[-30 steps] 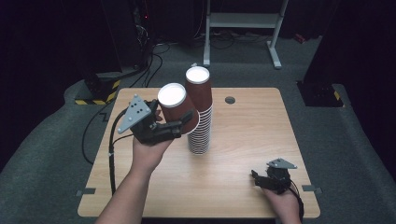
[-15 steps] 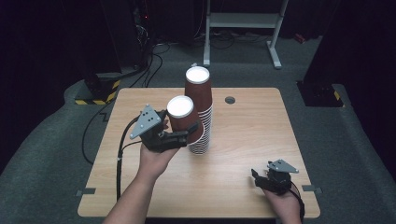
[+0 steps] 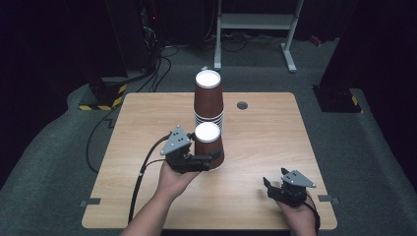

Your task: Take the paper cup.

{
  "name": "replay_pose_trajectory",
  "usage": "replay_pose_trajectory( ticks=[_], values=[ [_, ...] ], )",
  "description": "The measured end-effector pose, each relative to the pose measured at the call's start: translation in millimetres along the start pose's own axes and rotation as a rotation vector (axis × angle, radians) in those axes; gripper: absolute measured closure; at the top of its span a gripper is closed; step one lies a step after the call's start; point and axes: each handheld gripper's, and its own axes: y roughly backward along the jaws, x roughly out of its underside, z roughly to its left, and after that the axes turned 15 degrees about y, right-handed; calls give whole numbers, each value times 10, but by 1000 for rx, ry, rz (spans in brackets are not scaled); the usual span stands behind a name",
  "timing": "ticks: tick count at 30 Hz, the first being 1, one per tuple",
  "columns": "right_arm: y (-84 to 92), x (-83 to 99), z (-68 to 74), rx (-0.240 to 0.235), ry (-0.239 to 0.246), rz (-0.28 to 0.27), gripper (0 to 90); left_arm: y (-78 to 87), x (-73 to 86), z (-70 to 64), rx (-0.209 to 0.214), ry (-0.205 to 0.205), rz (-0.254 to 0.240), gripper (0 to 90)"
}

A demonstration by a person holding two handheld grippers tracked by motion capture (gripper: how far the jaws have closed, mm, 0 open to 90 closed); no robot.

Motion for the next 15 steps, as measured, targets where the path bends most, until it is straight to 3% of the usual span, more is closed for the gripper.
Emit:
replay_pose_trajectory(
  ticks=[8, 15],
  values=[
    [15, -30, 54, -13, 26, -32, 211, -151, 179, 21, 25, 27, 63, 179],
    [58, -83, 126, -7, 60, -71, 212, -233, 287, 63, 47, 73, 79, 178]
  ],
)
